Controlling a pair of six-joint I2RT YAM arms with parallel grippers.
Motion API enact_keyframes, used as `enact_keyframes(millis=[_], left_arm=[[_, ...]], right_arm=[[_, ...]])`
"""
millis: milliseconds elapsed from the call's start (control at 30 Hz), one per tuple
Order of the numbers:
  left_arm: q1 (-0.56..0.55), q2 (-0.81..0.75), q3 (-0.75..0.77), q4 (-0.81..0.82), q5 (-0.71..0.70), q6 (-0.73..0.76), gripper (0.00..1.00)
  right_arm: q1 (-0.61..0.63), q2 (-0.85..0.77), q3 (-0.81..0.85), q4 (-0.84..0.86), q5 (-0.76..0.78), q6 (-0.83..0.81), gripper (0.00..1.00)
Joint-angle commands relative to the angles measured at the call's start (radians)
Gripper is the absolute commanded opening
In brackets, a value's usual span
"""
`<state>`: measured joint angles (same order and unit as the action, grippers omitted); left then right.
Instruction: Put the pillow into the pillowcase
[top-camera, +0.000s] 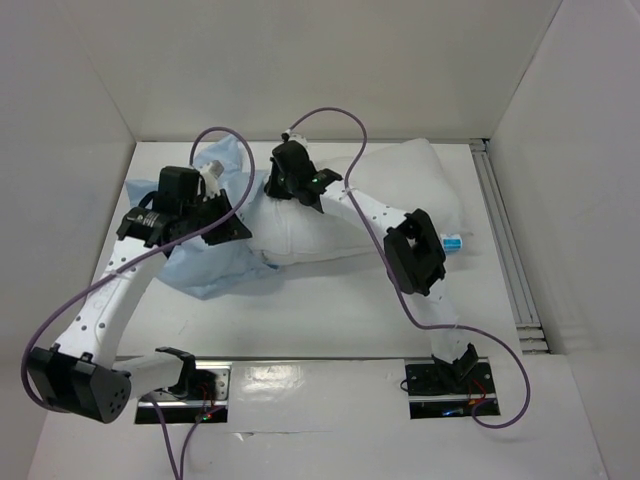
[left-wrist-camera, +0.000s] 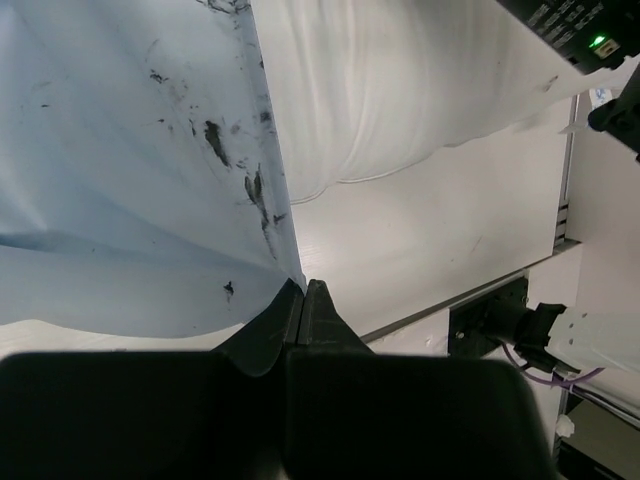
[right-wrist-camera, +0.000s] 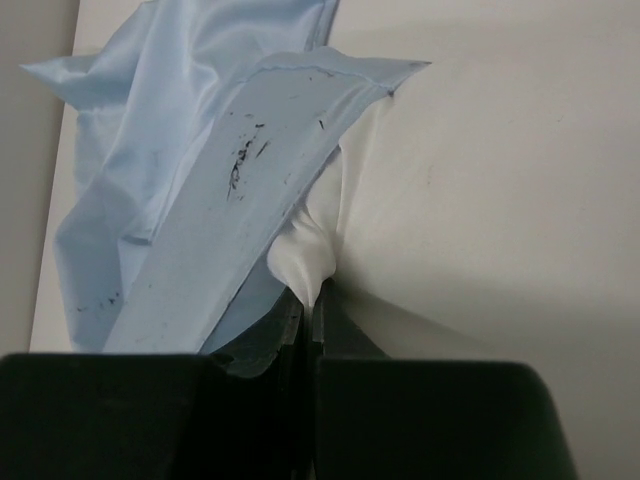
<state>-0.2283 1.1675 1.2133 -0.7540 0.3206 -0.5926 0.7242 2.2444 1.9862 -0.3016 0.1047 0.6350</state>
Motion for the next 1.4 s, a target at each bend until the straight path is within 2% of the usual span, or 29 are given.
enact_keyframes(millis=[0, 167, 367, 467, 533, 567, 600, 667, 700, 733, 767, 800, 833, 867, 900, 967, 1033, 1067, 1167, 1200, 1267, 1367], left_arm=[[-0.002, 0.024, 0.064, -0.027, 0.066, 0.016, 0.00], [-0.002, 0.092, 0.146, -0.004, 0.089, -0.015, 0.00], [-0.002, 0.144, 0.255, 0.005, 0.100, -0.015, 0.00], [-0.002, 0.155, 0.227, 0.015, 0.110, -0.025, 0.00], [-0.002, 0.155, 0.177, 0.033, 0.153, -0.026, 0.00], [-0.002, 0.164, 0.143, 0.033, 0.153, -0.026, 0.00], [-0.002, 0.178, 0.143, 0.033, 0.153, -0.009, 0.01], [0.009, 0.193, 0.187, -0.036, 0.117, 0.031, 0.22], [0.021, 0.193, 0.210, -0.051, 0.103, 0.043, 0.45], [0.021, 0.193, 0.232, -0.064, 0.077, 0.059, 0.57], [0.044, 0.193, 0.279, -0.077, 0.065, 0.059, 0.77], [0.044, 0.202, 0.304, -0.077, 0.052, 0.069, 0.83], [0.061, 0.202, 0.327, -0.077, 0.041, 0.070, 0.85], [0.082, 0.216, 0.368, -0.077, 0.032, 0.070, 0.85], [0.092, 0.227, 0.383, -0.077, 0.032, 0.070, 0.75], [0.107, 0.268, 0.425, -0.077, 0.019, 0.070, 0.63], [0.107, 0.300, 0.436, -0.058, 0.005, 0.060, 0.55], [0.107, 0.343, 0.436, -0.057, -0.008, 0.060, 0.57], [0.107, 0.417, 0.460, -0.057, -0.032, 0.079, 0.71], [0.107, 0.460, 0.474, -0.068, -0.070, 0.089, 0.77], [0.096, 0.494, 0.489, -0.093, -0.124, 0.089, 0.80], [0.054, 0.515, 0.480, -0.091, -0.188, 0.103, 0.82]], right_arm=[[0.017, 0.009, -0.092, 0.019, 0.104, -0.003, 0.00], [0.079, -0.113, -0.223, 0.079, 0.128, 0.051, 0.00], [0.145, -0.253, -0.368, 0.166, 0.228, 0.094, 0.00], [0.158, -0.212, -0.368, 0.193, 0.233, 0.094, 0.00], [0.158, -0.203, -0.404, 0.249, 0.138, 0.103, 0.00], [0.147, -0.227, -0.470, 0.331, 0.106, 0.103, 0.00], [0.147, -0.247, -0.504, 0.369, 0.081, 0.103, 0.00], [0.147, -0.311, -0.558, 0.410, 0.058, 0.092, 0.02], [0.147, -0.336, -0.596, 0.410, 0.058, 0.075, 0.06], [0.147, -0.363, -0.618, 0.410, 0.058, 0.054, 0.17], [0.147, -0.418, -0.656, 0.410, 0.058, 0.040, 0.25], [0.147, -0.445, -0.667, 0.410, 0.058, 0.023, 0.36], [0.147, -0.468, -0.667, 0.392, 0.058, 0.005, 0.57], [0.147, -0.511, -0.676, 0.359, 0.058, -0.027, 0.65], [0.147, -0.532, -0.690, 0.342, 0.069, -0.043, 0.69], [0.147, -0.592, -0.699, 0.297, 0.096, -0.078, 0.78], [0.147, -0.629, -0.710, 0.254, 0.127, -0.089, 0.83], [0.147, -0.641, -0.699, 0.233, 0.141, -0.104, 0.85], [0.136, -0.661, -0.620, 0.092, 0.238, -0.127, 0.91], [0.123, -0.648, -0.563, -0.027, 0.277, -0.141, 0.91], [0.097, -0.648, -0.537, -0.118, 0.386, -0.141, 0.95], [-0.001, -0.672, -0.552, -0.221, 0.415, -0.150, 0.99]])
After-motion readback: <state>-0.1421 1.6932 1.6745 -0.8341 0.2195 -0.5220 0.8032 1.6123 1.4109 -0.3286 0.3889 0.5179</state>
